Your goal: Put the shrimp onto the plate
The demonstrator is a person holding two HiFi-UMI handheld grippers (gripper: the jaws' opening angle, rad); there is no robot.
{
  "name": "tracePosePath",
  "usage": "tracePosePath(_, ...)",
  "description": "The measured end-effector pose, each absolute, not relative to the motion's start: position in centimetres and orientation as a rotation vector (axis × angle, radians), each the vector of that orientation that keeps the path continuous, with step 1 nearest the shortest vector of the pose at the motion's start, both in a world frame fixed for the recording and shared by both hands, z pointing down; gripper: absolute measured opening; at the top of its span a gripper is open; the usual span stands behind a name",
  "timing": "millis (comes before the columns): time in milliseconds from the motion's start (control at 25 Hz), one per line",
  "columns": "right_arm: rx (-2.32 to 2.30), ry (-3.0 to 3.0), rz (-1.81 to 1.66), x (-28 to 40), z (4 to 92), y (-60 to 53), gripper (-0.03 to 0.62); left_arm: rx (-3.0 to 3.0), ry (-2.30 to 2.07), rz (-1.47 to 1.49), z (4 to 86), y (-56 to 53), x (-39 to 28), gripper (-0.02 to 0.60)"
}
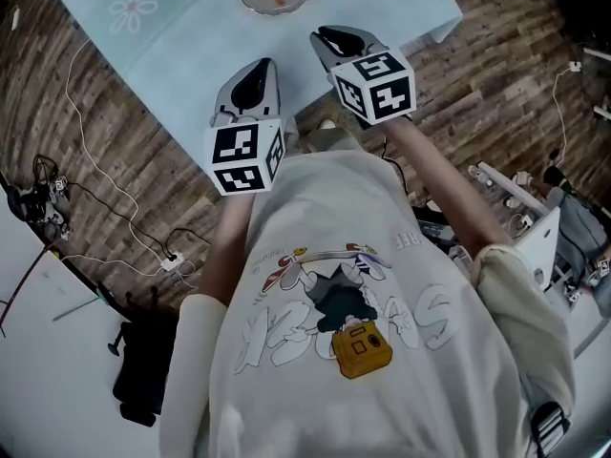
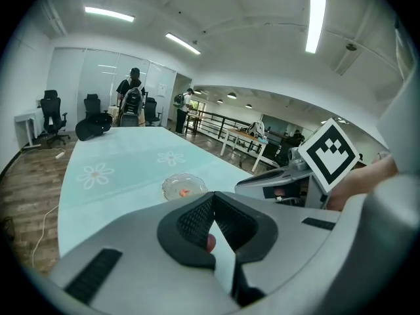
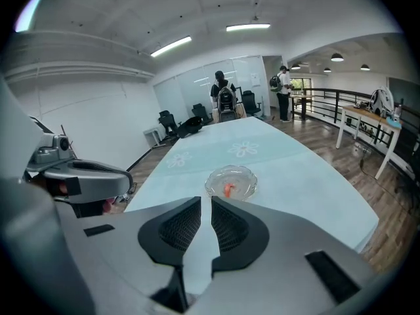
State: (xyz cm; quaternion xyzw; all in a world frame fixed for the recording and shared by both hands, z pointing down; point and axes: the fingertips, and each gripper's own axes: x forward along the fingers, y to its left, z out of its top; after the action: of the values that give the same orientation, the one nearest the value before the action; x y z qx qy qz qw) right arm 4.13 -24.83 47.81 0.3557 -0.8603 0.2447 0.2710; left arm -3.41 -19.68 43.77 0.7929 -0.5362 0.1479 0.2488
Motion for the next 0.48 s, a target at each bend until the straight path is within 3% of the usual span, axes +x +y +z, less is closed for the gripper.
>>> tracePosePath(480, 0.985, -2.440, 0.695, 9.0, 39.5, -19.1, 0.064, 2.326, -1.355, 0.392, 36.5, -16.7, 0.7, 0.008)
